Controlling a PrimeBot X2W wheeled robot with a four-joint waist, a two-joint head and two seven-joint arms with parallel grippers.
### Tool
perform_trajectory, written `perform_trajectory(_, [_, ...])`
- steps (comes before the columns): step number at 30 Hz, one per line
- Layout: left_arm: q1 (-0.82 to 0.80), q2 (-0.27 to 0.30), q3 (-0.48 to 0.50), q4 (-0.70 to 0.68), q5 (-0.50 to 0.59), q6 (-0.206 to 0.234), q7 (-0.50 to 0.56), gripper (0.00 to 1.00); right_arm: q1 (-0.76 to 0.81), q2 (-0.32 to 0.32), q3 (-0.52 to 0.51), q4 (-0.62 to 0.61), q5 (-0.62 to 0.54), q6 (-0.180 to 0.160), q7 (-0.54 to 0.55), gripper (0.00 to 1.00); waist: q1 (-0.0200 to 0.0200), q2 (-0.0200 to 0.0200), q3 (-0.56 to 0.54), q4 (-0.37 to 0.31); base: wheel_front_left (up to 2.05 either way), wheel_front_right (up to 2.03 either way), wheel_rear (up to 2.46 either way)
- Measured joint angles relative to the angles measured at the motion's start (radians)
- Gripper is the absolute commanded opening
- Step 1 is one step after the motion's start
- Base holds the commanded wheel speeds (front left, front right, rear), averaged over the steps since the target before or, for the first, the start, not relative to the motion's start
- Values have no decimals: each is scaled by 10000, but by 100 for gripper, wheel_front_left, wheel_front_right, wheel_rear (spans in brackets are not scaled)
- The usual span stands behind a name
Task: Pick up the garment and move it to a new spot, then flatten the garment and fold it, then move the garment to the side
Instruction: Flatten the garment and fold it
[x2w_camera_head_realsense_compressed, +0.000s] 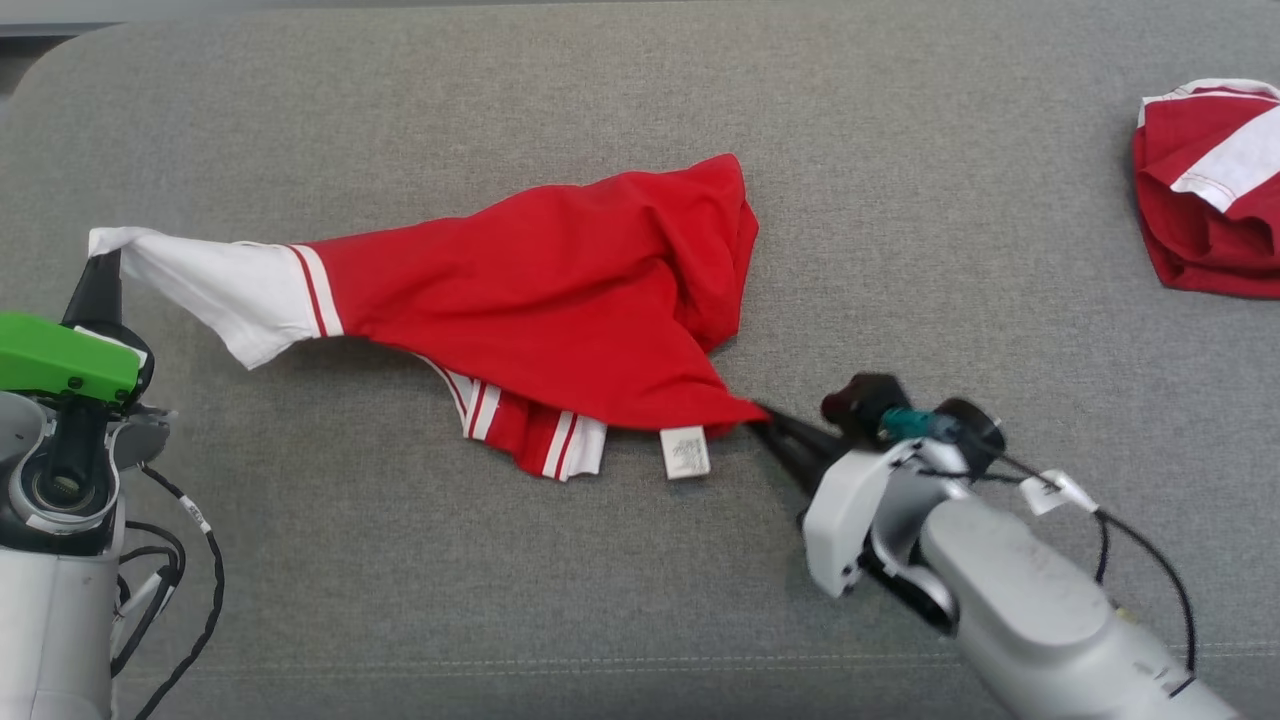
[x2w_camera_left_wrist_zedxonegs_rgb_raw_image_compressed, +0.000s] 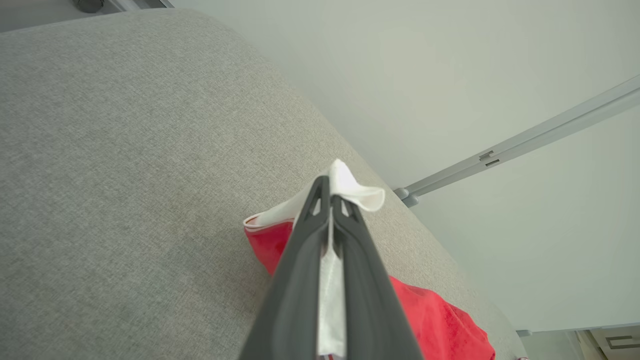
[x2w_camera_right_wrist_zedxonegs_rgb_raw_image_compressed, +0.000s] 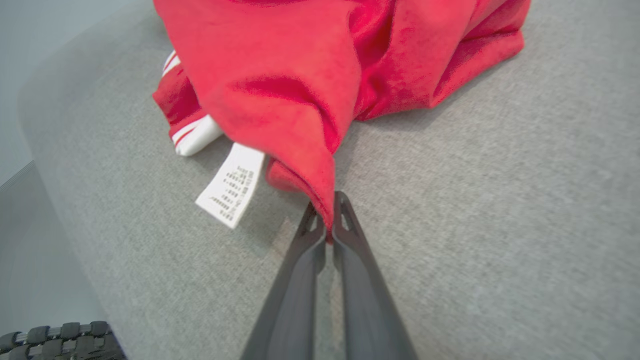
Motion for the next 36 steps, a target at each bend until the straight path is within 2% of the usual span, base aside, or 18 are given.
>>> perform_trajectory(2, [2, 50, 0, -52, 0, -12, 0, 0, -351, -489, -489, -255, 4, -52, -188, 0, 0, 0, -74, -36, 0, 0, 0])
perform_trajectory(6, [1, 123, -44, -391, 2, -222, 38, 0, -1387, -1749, -1348, -924, -318, -491, -479, 0, 0, 0, -281, -112, 0, 0, 0])
perform_trajectory(8, [1, 136, -119, -652, 2, -360, 92, 0, -1716, -2261, -1582, -1294, -462, -564, -500, 0, 0, 0, -414, -154, 0, 0, 0])
perform_trajectory(12, [24, 130, -414, -1290, -2, -736, 353, 0, -1687, -2955, -1666, -2015, -387, -307, -420, 0, 0, 0, -749, -244, 0, 0, 0])
perform_trajectory(17, [492, 151, -1037, -2617, -107, -1141, 1087, 0, -548, -3402, -2266, -3087, 890, -203, -75, 0, 0, 0, -1279, -338, 0, 0, 0])
perform_trajectory(21, [935, 401, -1241, -3904, -155, -1225, 1530, 0, 358, -3685, -2790, -4466, 1973, -192, 186, 0, 0, 0, -1738, -388, 0, 0, 0])
perform_trajectory(26, [1104, 658, -959, -5946, -709, -1183, 1854, 0, 993, -4475, -3728, -6510, 2861, -167, 456, 0, 0, 0, -2256, -440, 0, 0, 0])
perform_trajectory(28, [1166, 698, -851, -6759, -836, -932, 1952, 0, 1300, -4951, -4230, -7173, 3129, -236, 721, 0, 0, 1, -2424, -448, 0, 0, 0])
perform_trajectory(32, [1474, 995, -623, -8084, -1145, -309, 2364, 0, 1901, -5634, -4957, -8172, 3737, -650, 1530, 0, -1, 1, -2529, -450, 0, 0, 0])
perform_trajectory(36, [2104, 1053, -669, -8360, -1348, 15, 2798, 0, 2582, -5858, -5099, -8435, 4431, -828, 2414, 0, 0, 0, -2280, -448, 0, 0, 0])
